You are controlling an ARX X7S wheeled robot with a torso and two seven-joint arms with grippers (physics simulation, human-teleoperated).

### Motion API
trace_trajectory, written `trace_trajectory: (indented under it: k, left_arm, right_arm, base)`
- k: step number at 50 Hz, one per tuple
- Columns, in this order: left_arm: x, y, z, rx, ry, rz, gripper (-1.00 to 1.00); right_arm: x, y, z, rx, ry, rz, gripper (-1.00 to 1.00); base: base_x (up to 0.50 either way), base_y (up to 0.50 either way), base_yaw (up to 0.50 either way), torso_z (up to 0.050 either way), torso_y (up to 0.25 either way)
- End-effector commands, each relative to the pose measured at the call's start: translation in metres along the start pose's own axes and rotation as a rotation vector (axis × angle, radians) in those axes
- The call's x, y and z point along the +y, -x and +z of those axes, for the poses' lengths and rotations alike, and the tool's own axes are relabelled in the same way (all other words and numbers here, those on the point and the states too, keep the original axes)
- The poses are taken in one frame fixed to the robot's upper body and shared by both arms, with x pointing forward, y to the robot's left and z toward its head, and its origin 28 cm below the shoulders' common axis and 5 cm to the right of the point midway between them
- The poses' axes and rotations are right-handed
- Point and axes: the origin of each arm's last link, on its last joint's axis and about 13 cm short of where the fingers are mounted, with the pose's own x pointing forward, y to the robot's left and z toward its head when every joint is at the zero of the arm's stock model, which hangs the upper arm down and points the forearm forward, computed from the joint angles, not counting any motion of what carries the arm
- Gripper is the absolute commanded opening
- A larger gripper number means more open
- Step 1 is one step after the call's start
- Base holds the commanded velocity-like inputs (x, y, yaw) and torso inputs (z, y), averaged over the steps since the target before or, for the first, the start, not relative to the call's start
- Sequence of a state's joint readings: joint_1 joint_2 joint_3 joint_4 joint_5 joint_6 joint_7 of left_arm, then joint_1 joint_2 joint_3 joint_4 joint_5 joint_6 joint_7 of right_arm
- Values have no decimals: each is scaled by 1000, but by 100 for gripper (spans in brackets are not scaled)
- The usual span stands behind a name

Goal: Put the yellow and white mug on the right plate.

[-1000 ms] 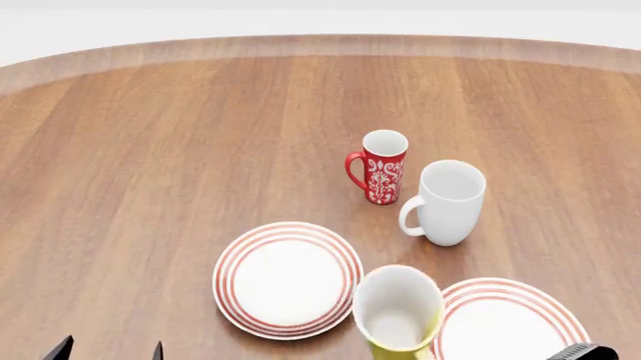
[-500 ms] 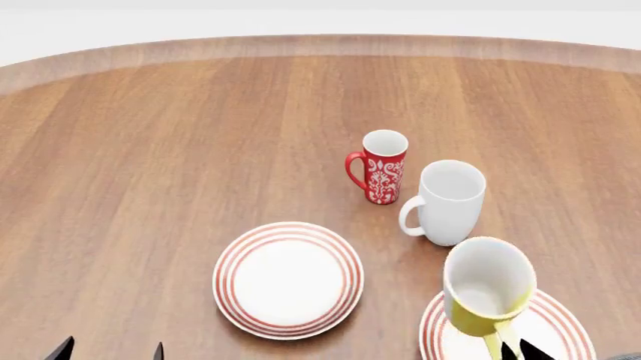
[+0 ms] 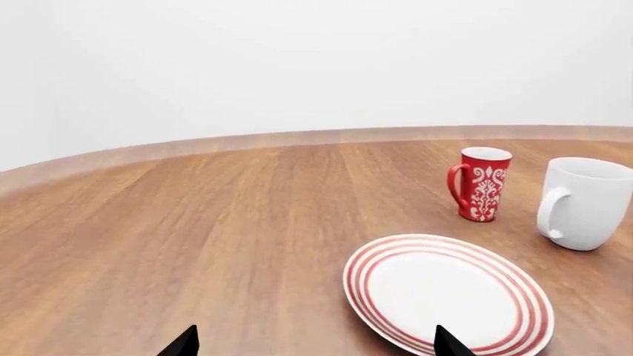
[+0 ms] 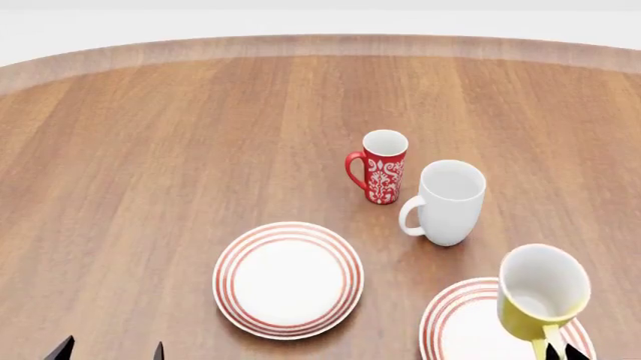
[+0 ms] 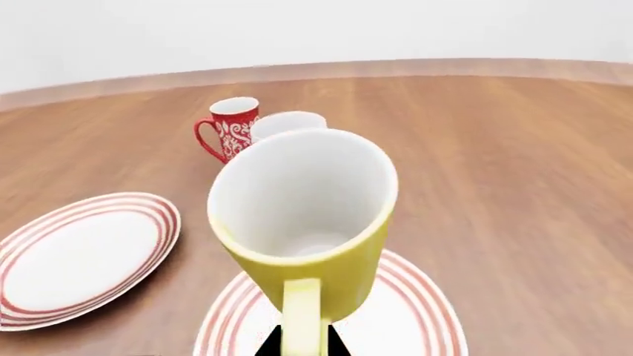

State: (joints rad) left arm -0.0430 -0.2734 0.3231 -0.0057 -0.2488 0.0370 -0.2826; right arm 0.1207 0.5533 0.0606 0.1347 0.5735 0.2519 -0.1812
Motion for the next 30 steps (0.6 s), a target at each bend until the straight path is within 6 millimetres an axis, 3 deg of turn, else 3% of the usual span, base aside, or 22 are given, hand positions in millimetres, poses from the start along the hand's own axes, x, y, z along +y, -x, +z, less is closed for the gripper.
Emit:
trace_trajectory:
  k: [1, 30]
  left_arm:
    - [0, 0, 0, -1, 0, -5, 100]
    - [0, 1, 0, -4, -3, -5, 100]
  right_arm:
    - [-4, -6, -7, 17, -17, -33, -100]
    - [2, -25, -19, 74, -21, 10, -100]
  base:
    - [0, 0, 0, 0, 0]
    - [0, 0, 0, 0, 0]
